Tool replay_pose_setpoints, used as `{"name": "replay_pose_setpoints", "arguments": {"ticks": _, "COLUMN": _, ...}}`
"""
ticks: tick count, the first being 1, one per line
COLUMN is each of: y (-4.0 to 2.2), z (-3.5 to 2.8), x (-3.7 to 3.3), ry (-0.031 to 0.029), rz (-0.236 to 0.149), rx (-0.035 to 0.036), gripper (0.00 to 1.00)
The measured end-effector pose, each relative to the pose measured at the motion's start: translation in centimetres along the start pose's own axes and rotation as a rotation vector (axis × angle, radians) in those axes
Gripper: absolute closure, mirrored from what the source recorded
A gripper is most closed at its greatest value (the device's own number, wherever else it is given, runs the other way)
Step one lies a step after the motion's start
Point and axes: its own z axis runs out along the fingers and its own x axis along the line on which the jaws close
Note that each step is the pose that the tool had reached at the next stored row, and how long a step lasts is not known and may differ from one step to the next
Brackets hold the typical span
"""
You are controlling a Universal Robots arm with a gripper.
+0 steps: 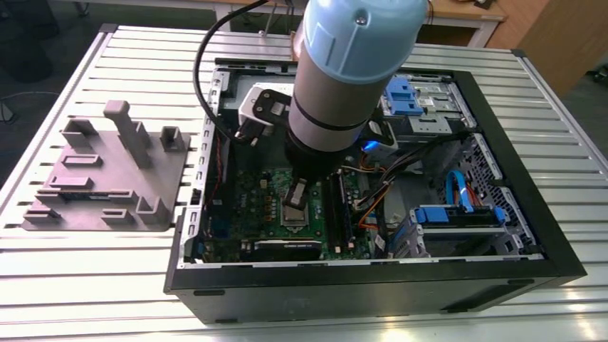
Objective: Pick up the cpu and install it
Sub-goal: 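Install the first cpu locking lever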
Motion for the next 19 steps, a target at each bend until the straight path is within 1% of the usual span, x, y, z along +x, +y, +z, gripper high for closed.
{"name": "replay_pose_setpoints", "arguments": {"ticks": 8, "y": -0.01, "z": -0.01, "x": 0.04, "ry": 0.0000, "rz": 0.000, "rx": -0.0001, "gripper": 0.90}}
{"name": "replay_pose_setpoints", "arguments": {"ticks": 15, "y": -0.22, "z": -0.09, "x": 0.44, "ry": 0.0001, "rz": 0.000, "rx": -0.0001, "gripper": 0.90}}
{"name": "replay_pose_setpoints", "arguments": {"ticks": 17, "y": -0.65, "z": -0.11, "x": 0.27, "ry": 0.0000, "rz": 0.000, "rx": -0.0001, "gripper": 0.90}}
{"name": "replay_pose_setpoints", "arguments": {"ticks": 19, "y": -1.30, "z": -0.15, "x": 0.02, "ry": 0.0002, "rz": 0.000, "rx": -0.0004, "gripper": 0.90}}
